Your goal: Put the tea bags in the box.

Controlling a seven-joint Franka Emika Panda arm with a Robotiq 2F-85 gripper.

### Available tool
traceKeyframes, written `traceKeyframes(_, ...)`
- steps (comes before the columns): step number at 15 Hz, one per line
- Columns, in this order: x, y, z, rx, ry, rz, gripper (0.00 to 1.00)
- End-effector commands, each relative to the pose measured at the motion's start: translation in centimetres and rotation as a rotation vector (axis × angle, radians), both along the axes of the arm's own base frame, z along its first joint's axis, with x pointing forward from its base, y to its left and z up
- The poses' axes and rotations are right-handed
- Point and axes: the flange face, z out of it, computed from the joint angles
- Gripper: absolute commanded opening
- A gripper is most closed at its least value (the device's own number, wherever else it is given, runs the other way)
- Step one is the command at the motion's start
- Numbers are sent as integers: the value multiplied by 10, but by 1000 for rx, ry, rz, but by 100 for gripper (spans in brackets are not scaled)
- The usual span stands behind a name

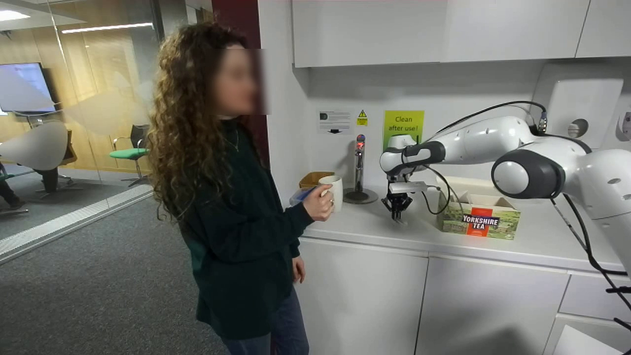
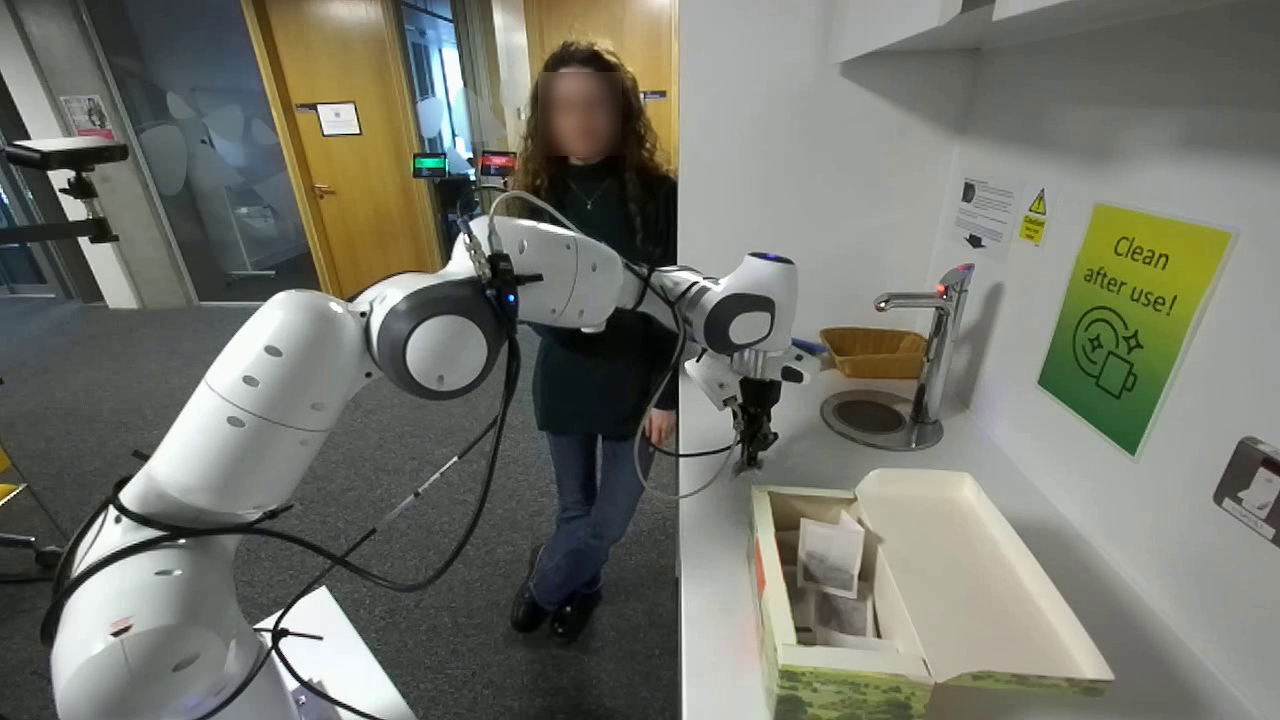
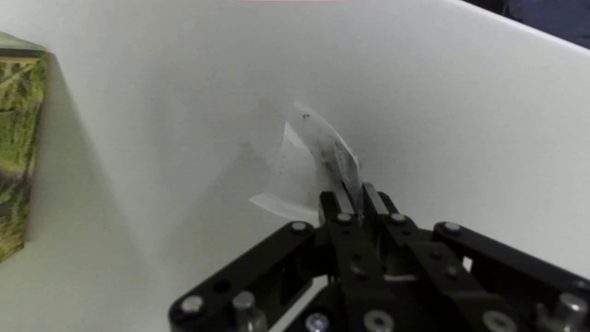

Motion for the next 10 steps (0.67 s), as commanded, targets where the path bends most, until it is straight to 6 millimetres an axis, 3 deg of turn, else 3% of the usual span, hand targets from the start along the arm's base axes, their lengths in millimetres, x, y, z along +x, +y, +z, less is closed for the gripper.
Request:
traceKeyframes(1,-16,-12,52,-11,-43,-27,2)
traceKeyframes(6,-46,-43,113,-16,-112,-70,2)
traceKeyframes(10,-81,-78,139,-12,-134,-146,2)
